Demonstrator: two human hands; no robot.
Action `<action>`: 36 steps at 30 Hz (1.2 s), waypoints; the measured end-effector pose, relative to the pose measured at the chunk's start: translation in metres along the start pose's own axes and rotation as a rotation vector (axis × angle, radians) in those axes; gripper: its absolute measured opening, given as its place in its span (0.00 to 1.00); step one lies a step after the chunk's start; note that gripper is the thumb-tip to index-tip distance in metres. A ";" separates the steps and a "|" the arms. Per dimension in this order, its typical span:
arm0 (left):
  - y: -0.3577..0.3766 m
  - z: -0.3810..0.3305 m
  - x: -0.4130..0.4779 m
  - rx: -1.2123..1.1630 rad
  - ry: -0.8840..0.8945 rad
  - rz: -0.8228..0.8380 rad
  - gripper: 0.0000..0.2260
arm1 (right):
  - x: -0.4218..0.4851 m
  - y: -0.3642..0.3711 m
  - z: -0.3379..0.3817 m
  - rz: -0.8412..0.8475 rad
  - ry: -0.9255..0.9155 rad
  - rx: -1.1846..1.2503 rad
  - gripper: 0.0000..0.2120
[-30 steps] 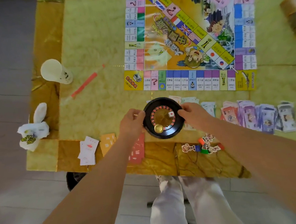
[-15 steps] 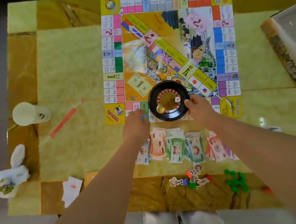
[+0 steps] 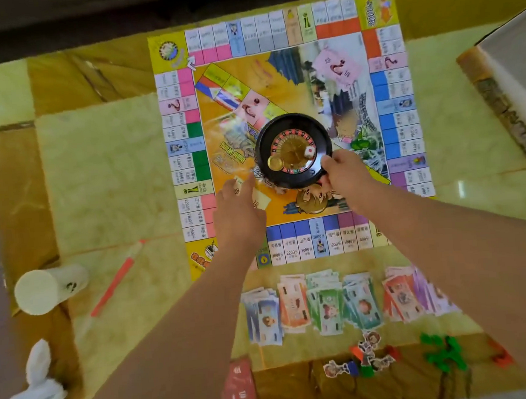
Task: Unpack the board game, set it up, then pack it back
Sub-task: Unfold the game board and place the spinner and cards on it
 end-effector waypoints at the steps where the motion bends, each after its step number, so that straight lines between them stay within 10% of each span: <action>1: -0.001 0.001 0.006 0.013 -0.007 0.013 0.30 | 0.001 0.001 0.008 0.009 0.005 0.012 0.11; 19: -0.006 0.001 0.030 0.099 -0.071 -0.028 0.18 | 0.034 0.011 0.020 -0.161 -0.058 -0.321 0.10; 25: -0.008 0.000 0.034 0.044 -0.056 -0.047 0.17 | 0.022 0.005 0.029 -0.293 -0.171 -0.395 0.25; 36: -0.004 -0.005 0.051 -0.202 -0.032 -0.043 0.20 | 0.026 0.016 0.046 -0.245 -0.367 -0.463 0.10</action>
Point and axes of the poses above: each hand's wrist, its own x-axis towards the middle knuckle, its own y-axis out of the palm, z = x × y, the point moved 5 cm from there along x, towards the middle knuckle, and after that the axes turned 4 degrees about y, right-handed, at the moved point
